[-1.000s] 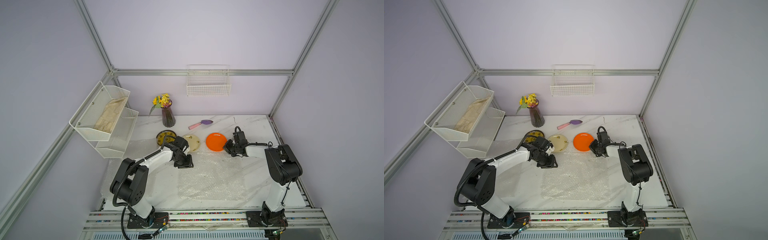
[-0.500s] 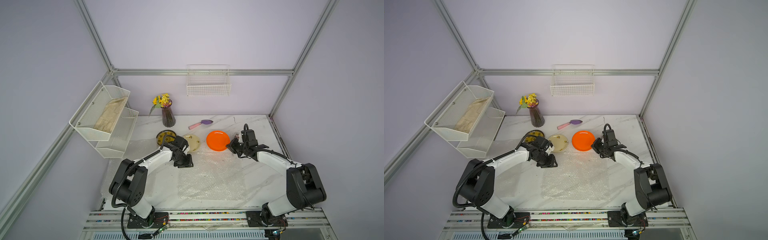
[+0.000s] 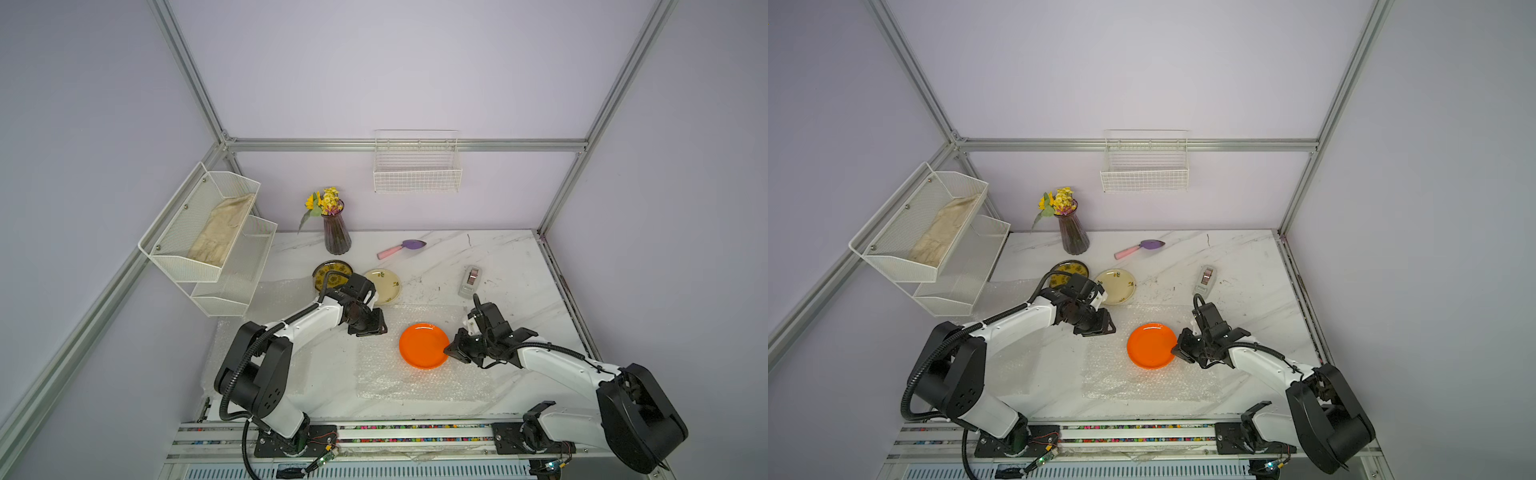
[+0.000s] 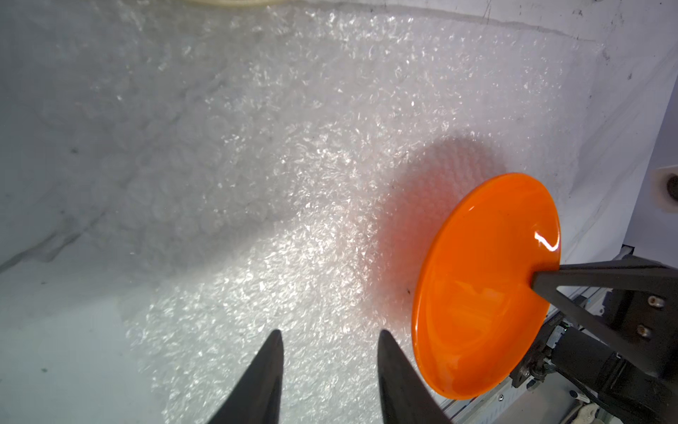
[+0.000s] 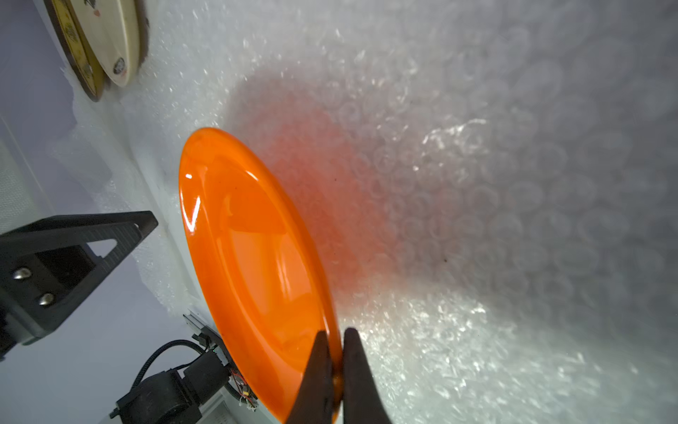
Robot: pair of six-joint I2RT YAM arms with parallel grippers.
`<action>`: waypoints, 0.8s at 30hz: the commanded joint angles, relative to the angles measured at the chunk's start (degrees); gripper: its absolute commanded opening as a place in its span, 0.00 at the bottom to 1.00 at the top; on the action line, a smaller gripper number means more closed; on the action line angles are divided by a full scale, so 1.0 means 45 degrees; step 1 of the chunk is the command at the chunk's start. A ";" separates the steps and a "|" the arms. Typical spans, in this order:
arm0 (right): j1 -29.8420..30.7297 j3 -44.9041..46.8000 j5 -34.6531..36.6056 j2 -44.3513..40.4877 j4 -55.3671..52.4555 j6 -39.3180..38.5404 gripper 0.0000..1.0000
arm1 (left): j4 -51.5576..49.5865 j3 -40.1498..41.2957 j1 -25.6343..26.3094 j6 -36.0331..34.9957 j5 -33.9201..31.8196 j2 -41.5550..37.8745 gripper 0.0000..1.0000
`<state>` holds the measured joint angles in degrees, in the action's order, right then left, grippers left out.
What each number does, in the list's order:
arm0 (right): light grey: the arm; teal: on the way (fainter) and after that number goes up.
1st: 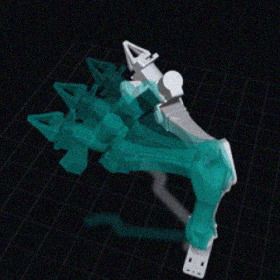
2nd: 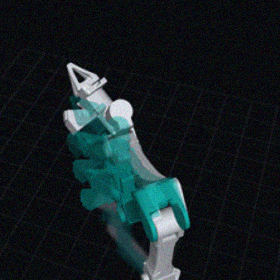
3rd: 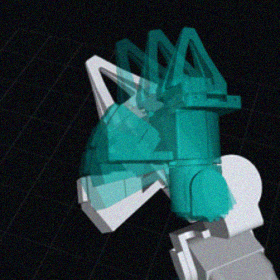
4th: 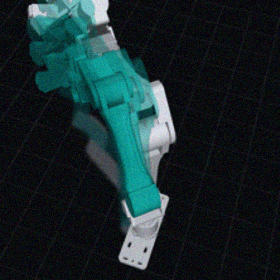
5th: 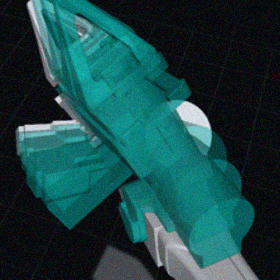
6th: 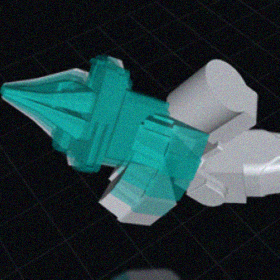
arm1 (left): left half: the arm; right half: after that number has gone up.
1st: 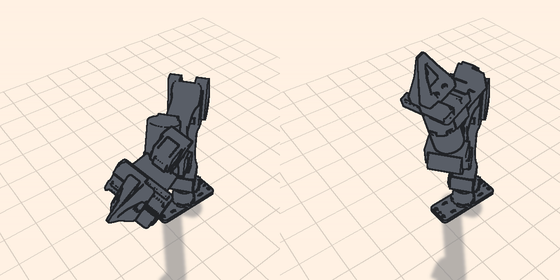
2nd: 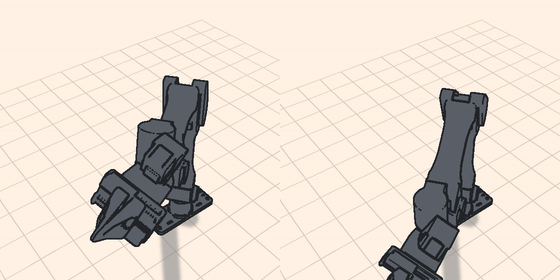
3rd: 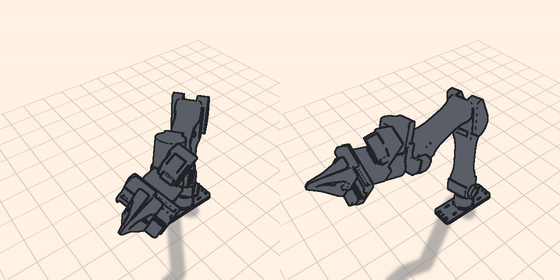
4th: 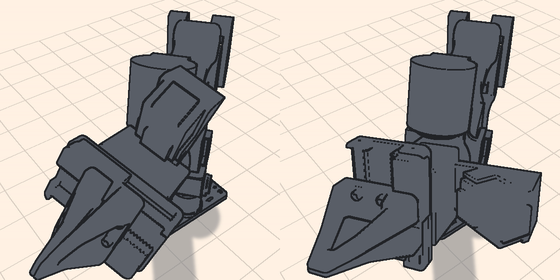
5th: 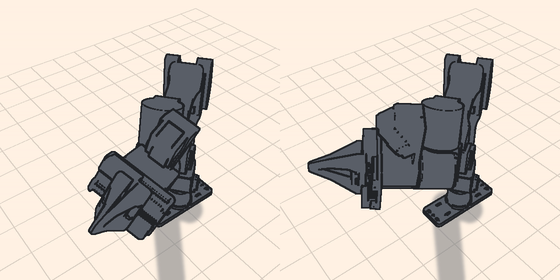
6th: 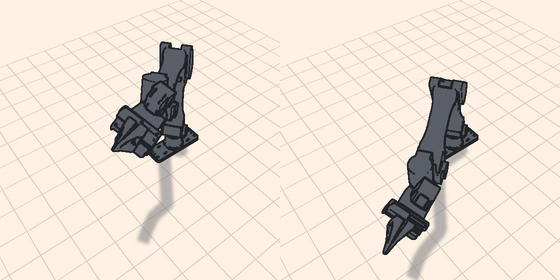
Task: Wrap dinner plates in bubble wrap
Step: Place the plate on the bubble wrap.
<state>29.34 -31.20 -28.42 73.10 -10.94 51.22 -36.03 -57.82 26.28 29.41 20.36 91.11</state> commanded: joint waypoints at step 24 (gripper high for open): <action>0.0257 -0.0241 -0.0617 0.1485 0.0746 -0.1271 0.00 | -0.0426 -0.0092 0.0155 0.0589 -0.0120 0.0547 0.41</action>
<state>30.20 -30.44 -31.00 78.35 -6.22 47.11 -37.45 -57.74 26.72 31.00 19.66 94.00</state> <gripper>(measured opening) 0.081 0.412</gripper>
